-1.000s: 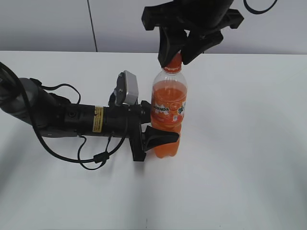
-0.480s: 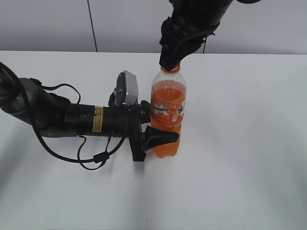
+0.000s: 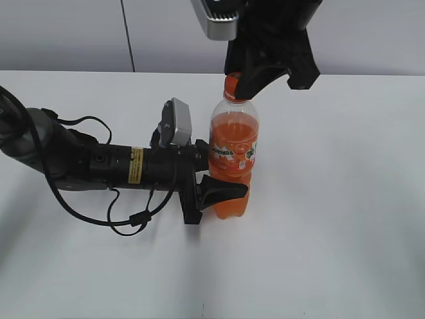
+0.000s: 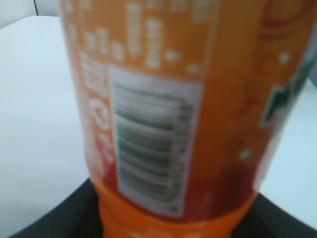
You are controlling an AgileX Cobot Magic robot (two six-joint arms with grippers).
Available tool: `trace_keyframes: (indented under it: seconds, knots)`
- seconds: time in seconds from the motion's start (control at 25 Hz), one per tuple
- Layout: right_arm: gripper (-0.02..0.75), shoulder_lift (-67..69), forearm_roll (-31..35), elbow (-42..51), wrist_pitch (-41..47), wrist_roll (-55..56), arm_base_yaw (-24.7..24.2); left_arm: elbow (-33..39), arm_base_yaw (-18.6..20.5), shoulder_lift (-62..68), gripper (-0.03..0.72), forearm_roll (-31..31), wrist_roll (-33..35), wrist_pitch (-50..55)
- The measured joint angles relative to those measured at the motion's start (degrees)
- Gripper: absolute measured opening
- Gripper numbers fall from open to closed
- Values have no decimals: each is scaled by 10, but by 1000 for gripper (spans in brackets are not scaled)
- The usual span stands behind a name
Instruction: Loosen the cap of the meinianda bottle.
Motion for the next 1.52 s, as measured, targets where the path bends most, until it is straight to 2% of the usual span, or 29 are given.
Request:
trace_keyframes:
  seconds: [0.36, 0.44, 0.64, 0.92, 1.16, 1.52]
  knots:
    - [279, 0, -1, 0, 0, -28, 0, 0, 0, 0, 391, 0, 0, 0]
    - [306, 0, -2, 0, -1, -17, 0, 0, 0, 0, 391, -1, -1, 0]
    - [430, 1, -2, 0, -1, 12, 0, 0, 0, 0, 391, -2, -2, 1]
    - [456, -30, -2, 0, -1, 55, 0, 0, 0, 0, 391, -1, -3, 1]
    - [459, -64, -2, 0, 0, 224, 0, 0, 0, 0, 391, -1, -3, 1]
    - [459, -75, -1, 0, 0, 702, 0, 0, 0, 0, 391, -1, -4, 1]
